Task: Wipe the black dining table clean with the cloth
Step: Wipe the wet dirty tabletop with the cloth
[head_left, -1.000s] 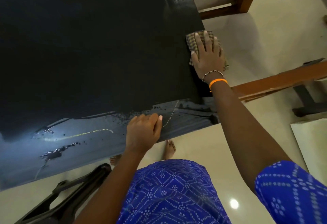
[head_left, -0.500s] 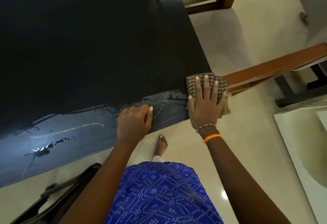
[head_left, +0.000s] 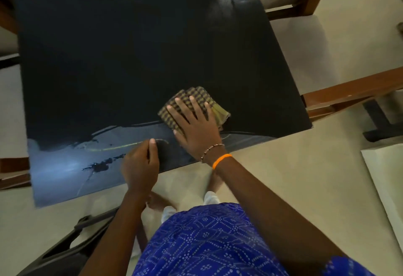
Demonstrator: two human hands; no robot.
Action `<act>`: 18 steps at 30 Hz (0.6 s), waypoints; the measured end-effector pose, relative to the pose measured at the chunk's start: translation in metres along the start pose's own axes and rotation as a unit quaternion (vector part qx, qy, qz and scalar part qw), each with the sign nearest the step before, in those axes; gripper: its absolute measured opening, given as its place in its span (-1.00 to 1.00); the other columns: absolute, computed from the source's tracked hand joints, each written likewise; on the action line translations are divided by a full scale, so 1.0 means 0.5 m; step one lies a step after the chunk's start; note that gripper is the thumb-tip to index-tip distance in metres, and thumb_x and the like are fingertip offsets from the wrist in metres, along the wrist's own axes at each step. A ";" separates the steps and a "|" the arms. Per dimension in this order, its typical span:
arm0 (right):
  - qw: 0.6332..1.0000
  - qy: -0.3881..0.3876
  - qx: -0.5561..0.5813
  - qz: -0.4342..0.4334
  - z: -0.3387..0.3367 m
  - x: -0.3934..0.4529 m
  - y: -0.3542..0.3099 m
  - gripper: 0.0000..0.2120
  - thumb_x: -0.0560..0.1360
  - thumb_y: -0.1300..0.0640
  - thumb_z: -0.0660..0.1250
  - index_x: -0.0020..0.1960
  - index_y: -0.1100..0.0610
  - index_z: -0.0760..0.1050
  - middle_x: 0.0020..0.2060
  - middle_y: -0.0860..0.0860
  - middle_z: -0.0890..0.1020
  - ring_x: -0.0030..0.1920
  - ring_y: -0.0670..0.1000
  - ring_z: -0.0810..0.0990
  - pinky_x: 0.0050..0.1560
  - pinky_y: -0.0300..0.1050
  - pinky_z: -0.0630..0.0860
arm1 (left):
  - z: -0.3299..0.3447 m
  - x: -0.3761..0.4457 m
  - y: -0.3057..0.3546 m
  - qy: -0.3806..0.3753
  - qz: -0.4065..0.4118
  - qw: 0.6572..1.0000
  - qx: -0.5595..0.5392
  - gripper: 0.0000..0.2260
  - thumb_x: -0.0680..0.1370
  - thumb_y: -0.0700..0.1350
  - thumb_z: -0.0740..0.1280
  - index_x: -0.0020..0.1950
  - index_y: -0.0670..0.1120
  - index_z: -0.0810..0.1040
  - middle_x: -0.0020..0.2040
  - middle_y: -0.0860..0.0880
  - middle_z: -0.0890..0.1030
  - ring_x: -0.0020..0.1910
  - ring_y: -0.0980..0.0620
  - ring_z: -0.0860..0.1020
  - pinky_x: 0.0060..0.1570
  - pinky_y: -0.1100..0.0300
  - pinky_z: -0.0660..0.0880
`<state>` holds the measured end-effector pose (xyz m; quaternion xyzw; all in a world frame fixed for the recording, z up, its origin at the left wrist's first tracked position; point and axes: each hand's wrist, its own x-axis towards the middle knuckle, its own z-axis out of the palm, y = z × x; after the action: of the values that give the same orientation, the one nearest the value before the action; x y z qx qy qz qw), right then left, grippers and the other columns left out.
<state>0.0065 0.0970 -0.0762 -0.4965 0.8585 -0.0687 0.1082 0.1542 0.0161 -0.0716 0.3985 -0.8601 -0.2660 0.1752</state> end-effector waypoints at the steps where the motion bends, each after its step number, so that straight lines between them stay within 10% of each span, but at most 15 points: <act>1: 1.000 0.007 -0.012 -0.003 -0.003 -0.013 0.015 -0.45 0.52 -0.09 0.09 0.50 -0.08 0.12 0.52 -0.02 0.16 0.52 0.15 0.09 0.44 0.22 0.00 | -0.007 -0.005 -0.015 -0.019 0.016 0.999 0.021 -0.63 0.58 -0.05 0.10 -0.33 -0.17 0.50 -0.44 0.00 0.42 -0.49 0.04 0.37 -0.47 0.30 0.29; 10: 0.968 0.060 -0.048 0.239 -0.050 -0.121 0.175 -0.36 0.41 -0.20 0.06 0.39 0.10 0.28 0.38 0.13 0.37 0.44 0.21 0.23 0.44 0.26 0.10 | -0.012 -0.010 -0.044 -0.069 0.099 0.990 0.075 -0.69 0.57 -0.08 0.16 -0.36 -0.12 0.46 -0.51 -0.06 0.45 -0.53 0.00 0.38 -0.46 0.14 0.43; 18: 0.966 0.038 -0.032 0.254 -0.018 -0.106 0.045 -0.30 0.43 -0.17 -0.02 0.52 0.07 0.10 0.52 0.08 0.15 0.52 0.22 0.06 0.47 0.23 0.03 | -0.015 -0.007 -0.050 -0.066 0.110 0.991 0.041 -0.72 0.54 -0.11 0.23 -0.37 -0.11 0.47 -0.52 -0.04 0.47 -0.55 0.06 0.35 -0.48 0.30 0.31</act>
<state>0.0111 0.1544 -0.0664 -0.2628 0.9615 -0.0305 0.0738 0.1753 0.0029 -0.0809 0.2897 -0.9186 -0.2353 0.1295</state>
